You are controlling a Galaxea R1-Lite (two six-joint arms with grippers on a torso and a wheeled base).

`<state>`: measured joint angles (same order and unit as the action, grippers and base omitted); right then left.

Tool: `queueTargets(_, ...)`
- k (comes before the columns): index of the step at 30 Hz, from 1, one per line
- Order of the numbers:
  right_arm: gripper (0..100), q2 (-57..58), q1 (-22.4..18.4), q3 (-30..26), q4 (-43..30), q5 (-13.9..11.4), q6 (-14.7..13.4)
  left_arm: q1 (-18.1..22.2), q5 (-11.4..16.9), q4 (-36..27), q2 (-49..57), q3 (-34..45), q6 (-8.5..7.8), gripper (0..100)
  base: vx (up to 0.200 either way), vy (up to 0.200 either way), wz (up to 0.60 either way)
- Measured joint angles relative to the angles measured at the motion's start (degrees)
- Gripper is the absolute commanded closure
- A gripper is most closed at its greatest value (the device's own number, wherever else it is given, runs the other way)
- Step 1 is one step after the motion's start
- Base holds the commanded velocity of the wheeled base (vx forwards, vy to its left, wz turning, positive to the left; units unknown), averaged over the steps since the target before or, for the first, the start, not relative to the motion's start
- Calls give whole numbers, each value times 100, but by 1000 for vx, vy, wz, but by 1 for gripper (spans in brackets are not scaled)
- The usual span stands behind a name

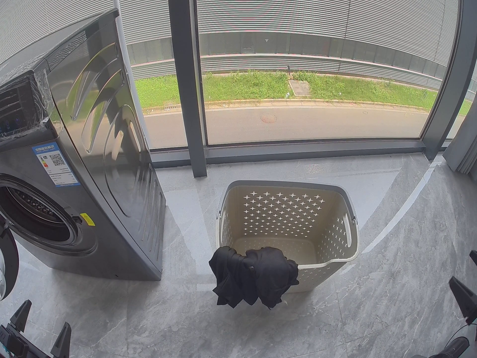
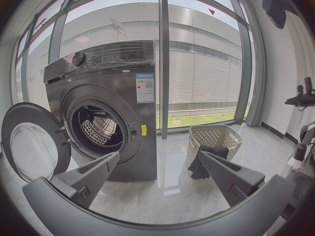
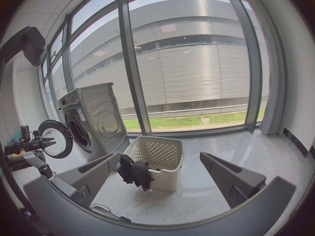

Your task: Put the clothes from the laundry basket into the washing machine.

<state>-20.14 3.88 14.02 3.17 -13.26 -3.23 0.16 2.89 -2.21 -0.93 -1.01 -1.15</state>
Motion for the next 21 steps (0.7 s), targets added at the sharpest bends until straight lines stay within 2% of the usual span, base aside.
queueTargets(4,0,-1090,260,69,728,-184,-16,0,1,0,0,0,0,0,0,0,0)
queueTargets(9,0,-2481,583,157,1590,-290,-27,0,0,0,0,0,2,0,0,0,0)
queueTargets(16,0,-4500,1040,422,2699,-285,-122,0,1,0,0,0,0,0,0,0,0)
queueTargets(21,0,-5838,1445,750,3339,-129,-188,0,0,2,0,0,2,0,0,0,0)
